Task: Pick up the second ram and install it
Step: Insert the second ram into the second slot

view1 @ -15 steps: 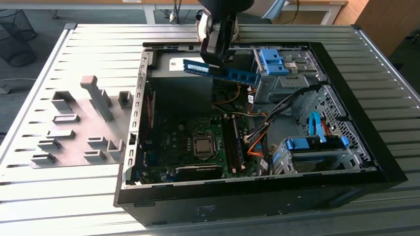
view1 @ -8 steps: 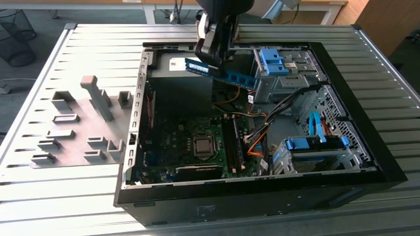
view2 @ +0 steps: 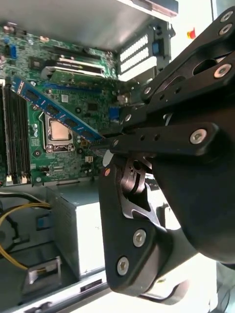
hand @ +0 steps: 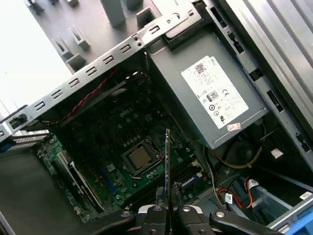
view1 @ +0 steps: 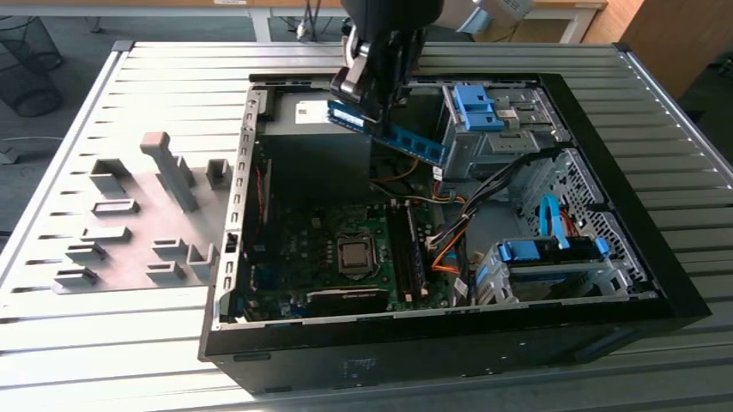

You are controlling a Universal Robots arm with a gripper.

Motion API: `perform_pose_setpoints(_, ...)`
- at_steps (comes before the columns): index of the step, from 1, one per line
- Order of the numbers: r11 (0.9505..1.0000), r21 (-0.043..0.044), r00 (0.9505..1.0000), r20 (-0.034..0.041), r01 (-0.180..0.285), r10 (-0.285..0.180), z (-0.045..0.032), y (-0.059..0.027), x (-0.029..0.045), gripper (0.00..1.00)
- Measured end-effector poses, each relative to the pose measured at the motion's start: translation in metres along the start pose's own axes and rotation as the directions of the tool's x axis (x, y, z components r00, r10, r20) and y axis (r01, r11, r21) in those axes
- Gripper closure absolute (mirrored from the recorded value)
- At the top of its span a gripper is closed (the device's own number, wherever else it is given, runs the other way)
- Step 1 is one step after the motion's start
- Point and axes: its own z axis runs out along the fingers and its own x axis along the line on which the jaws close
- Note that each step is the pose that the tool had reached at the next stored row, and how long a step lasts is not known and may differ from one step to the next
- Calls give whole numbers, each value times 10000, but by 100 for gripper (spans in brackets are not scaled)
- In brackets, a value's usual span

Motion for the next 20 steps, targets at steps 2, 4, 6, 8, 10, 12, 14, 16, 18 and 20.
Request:
perform_pose_setpoints(2,9994,4,9994,10,-344,344,6,0,0,86)
perform_pose_setpoints(4,9977,8,9977,19,-675,674,13,0,0,86)
perform_pose_setpoints(6,9950,12,9950,28,-1001,1001,19,-1,0,86)
perform_pose_setpoints(8,9911,16,9911,37,-1331,1331,25,-1,0,86)
perform_pose_setpoints(10,9863,19,9863,45,-1648,1648,31,-1,0,86)
perform_pose_setpoints(12,9804,22,9804,55,-1971,1971,37,-1,0,86)
perform_pose_setpoints(14,9727,24,9727,65,-2320,2320,43,-1,0,86)
perform_pose_setpoints(16,9638,27,9638,75,-2665,2664,49,-1,1,86)
perform_pose_setpoints(18,9545,30,9544,83,-2983,2983,54,-2,0,86)
perform_pose_setpoints(20,9438,32,9438,93,-3305,3304,59,-2,1,86)
